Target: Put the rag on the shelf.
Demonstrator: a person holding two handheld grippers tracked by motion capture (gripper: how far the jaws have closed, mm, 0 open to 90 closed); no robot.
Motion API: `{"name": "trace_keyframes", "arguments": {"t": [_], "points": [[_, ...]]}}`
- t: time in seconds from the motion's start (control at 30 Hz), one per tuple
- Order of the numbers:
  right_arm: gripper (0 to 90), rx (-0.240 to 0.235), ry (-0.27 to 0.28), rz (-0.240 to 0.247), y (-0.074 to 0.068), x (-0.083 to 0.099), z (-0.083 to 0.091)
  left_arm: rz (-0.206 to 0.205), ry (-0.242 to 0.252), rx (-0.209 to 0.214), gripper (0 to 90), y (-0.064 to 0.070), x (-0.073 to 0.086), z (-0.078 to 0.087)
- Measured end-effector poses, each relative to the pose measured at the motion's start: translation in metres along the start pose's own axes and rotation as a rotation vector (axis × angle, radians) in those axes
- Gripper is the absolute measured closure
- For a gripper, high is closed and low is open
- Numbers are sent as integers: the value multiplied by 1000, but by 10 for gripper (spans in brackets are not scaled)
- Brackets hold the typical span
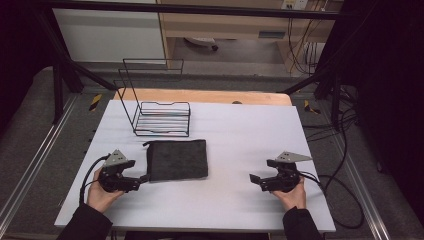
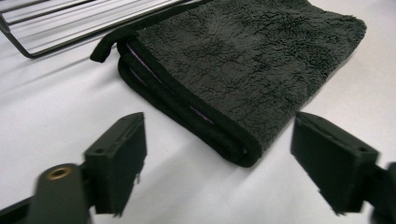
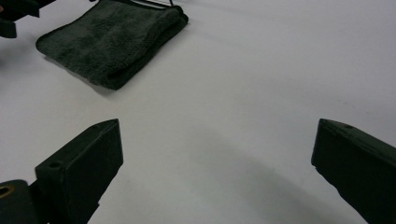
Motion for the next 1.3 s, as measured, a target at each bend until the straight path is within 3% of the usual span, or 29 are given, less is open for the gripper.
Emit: {"name": "trace_keyframes", "arguments": {"t": [0.4,0.57,0.7,0.93,1.03,1.13,1.3], "points": [[93,-73,-58,32,-37,-10,-37,24,-48,21,446,13,-2,-12],[153,-86,-65,38,-52,-17,-55,41,-109,0,556,15,1,-19],[241,-103,-71,65,-66,-21,-69,75,-131,-6,623,13,3,-21],[461,-136,-83,67,-86,-26,-96,90,-155,1,695,13,5,-23],[511,-130,-94,51,-89,-25,-104,93,-158,6,733,13,5,-23],[577,-119,-124,6,-89,-20,-118,101,-163,17,767,13,5,-23],[749,-129,-122,-2,-89,-18,-120,93,-166,16,798,15,4,-22]]}}
Point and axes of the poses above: each handheld gripper's, and its own axes: z roughly backward along the jaws, x roughly out of its underside, y roughly to its right, the point moved 1 cm from there along -z, roughly forward along the jaws, and after that the axes turned 7 degrees about y, right-handed, at the moved point
